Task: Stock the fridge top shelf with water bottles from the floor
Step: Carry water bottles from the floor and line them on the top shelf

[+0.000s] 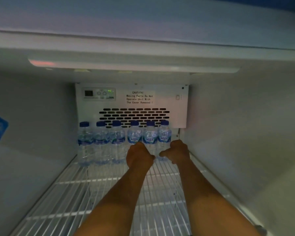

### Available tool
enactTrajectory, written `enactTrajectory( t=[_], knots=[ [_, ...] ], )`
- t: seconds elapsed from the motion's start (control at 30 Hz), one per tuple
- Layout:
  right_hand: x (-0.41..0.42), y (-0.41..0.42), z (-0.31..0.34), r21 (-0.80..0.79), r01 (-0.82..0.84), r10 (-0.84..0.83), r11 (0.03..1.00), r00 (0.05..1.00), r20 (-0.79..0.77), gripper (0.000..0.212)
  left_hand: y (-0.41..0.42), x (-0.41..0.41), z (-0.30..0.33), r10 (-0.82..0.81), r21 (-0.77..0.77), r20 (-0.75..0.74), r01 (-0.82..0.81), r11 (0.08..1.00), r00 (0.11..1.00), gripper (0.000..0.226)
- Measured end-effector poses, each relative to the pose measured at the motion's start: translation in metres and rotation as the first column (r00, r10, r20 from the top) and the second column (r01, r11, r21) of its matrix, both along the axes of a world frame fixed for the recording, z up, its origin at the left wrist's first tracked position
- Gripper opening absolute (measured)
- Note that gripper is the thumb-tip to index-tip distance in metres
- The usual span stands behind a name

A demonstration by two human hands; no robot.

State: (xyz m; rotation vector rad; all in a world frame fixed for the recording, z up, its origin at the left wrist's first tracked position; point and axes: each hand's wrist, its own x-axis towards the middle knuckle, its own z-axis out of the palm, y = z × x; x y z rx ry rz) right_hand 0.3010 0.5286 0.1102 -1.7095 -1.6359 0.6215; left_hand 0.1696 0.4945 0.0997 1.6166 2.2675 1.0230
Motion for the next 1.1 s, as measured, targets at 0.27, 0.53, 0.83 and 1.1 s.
enactTrajectory(
  t=[0.27,0.53,0.83,1.1],
  knots=[
    [0.001,-0.003,-0.002,0.042,0.017,-0.016,0.999,1.0,-0.001,0.041,-0.002,0.002,0.002,0.023,-0.107,-0.163,-0.041,0.993,0.986,0.036],
    [0.002,-0.005,-0.004,0.083,-0.026,0.025,0.996,1.0,0.008,0.035,-0.003,0.001,-0.002,0.022,-0.07,-0.223,-0.039,0.997,0.975,0.038],
    [0.006,-0.009,-0.002,0.067,-0.054,0.047,0.996,0.994,0.098,0.035,-0.009,0.001,0.004,-0.002,-0.087,-0.234,-0.019,0.996,0.972,0.038],
    [0.009,-0.034,0.023,-0.043,-0.055,0.063,0.998,0.978,0.2,0.055,-0.05,-0.017,0.024,-0.113,-0.16,-0.308,0.066,0.985,0.945,0.052]
  ],
)
